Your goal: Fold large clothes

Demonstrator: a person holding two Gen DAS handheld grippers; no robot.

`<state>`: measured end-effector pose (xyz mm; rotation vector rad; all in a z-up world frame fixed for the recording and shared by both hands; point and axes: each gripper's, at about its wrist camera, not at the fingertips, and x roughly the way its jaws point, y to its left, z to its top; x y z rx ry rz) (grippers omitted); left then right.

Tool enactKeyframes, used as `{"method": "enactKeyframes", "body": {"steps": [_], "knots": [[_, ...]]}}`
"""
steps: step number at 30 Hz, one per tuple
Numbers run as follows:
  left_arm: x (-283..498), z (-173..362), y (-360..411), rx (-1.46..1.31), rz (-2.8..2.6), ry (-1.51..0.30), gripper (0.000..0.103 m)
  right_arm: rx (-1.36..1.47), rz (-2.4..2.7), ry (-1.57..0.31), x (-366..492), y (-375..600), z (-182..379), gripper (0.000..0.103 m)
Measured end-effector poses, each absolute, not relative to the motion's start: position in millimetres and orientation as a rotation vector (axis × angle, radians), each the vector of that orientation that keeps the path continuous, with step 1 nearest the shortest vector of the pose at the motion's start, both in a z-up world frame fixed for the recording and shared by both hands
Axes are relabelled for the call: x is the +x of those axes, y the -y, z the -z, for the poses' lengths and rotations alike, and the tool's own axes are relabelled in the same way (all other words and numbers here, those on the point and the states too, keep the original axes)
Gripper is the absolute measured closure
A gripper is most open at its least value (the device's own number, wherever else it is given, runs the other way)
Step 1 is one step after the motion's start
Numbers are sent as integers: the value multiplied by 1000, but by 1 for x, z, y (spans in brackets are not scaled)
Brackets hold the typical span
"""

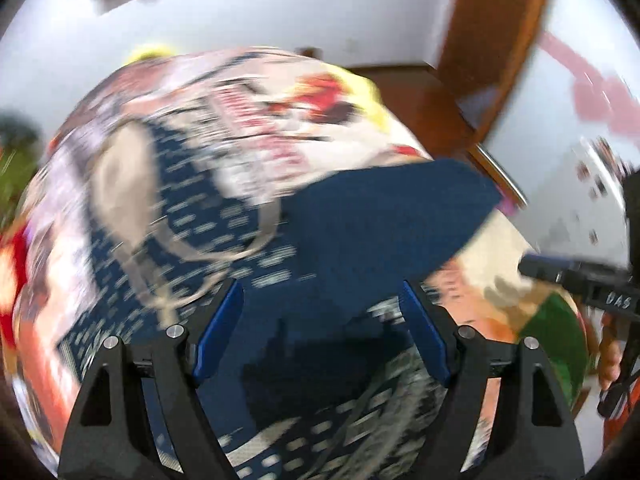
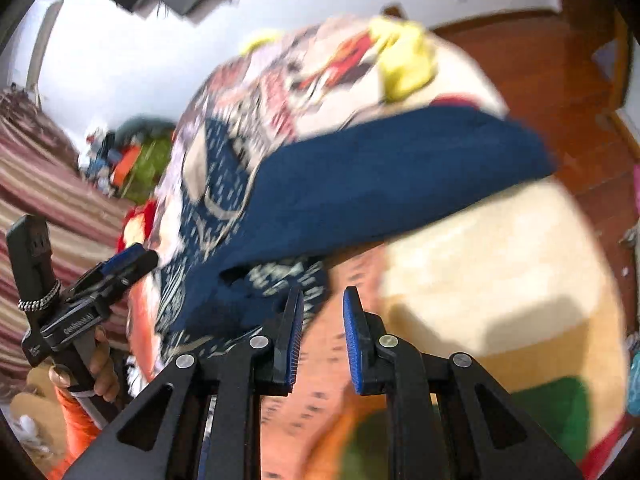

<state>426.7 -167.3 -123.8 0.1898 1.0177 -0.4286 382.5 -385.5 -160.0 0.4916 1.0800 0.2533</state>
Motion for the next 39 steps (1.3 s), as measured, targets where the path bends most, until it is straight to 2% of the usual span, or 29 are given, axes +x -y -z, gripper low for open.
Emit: {"method": "enactKeyframes", "body": {"steps": [8,12,15,16,17,18,19,20,27,34,39], "knots": [[438,175,302,470,611,-1101,23,287,-51,-846,342,448,117,86],[439,200,341,610,595,-1078,23,216,-2,-823,339,458,119,86],[443,210,352,652,572,-1049,32,183,14,-830,341,459,127,86],[445,209,351,633,573,-1035,39,171,15,-828,342,459,130,86],[445,206,348,616,571,-1019,54,158,14,-822,341,458,132,86],[447,202,345,600,561,-1002,65,150,12,-816,340,457,133,86],[449,199,343,598,536,-991,87,144,7,-807,338,457,134,86],[453,197,343,591,524,-989,96,139,1,-795,337,456,134,86],[462,141,288,367,488,-919,98,140,-51,-732,337,437,128,86],[446,80,186,190,436,-845,99,28,-144,-683,343,386,110,86],[428,81,106,134,335,-858,99,-24,-219,-650,344,339,97,86]]}}
